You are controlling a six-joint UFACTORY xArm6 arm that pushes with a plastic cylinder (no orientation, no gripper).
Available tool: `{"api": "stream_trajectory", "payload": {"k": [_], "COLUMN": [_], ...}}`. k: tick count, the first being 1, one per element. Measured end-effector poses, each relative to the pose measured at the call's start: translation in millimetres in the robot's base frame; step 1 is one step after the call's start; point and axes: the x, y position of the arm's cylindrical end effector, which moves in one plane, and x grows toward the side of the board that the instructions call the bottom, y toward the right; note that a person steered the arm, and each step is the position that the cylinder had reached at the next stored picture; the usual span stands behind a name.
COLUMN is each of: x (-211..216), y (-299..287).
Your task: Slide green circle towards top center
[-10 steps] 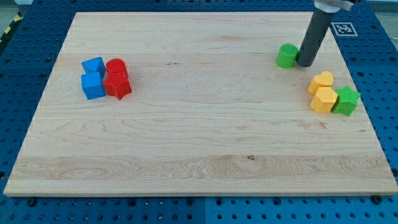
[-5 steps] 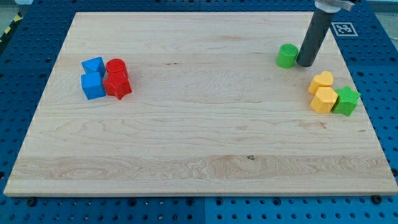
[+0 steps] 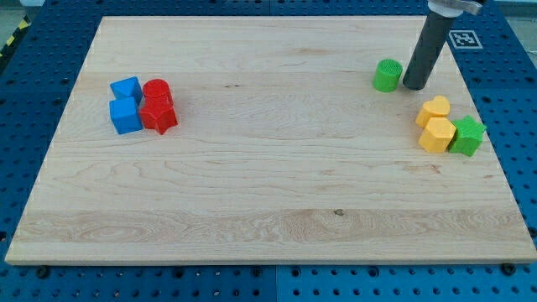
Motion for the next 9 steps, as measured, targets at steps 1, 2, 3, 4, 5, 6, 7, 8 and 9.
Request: {"api": "stream_trajectory", "payload": {"k": [1, 2, 3, 4, 5, 6, 7, 8, 9], "x": [0.0, 0.0, 0.0, 0.0, 0.0, 0.3, 2.9, 15.2, 14.7], "y": [0.1, 0.1, 1.2, 3.4, 6.5, 8.3, 4.5, 11.8, -7.1]}}
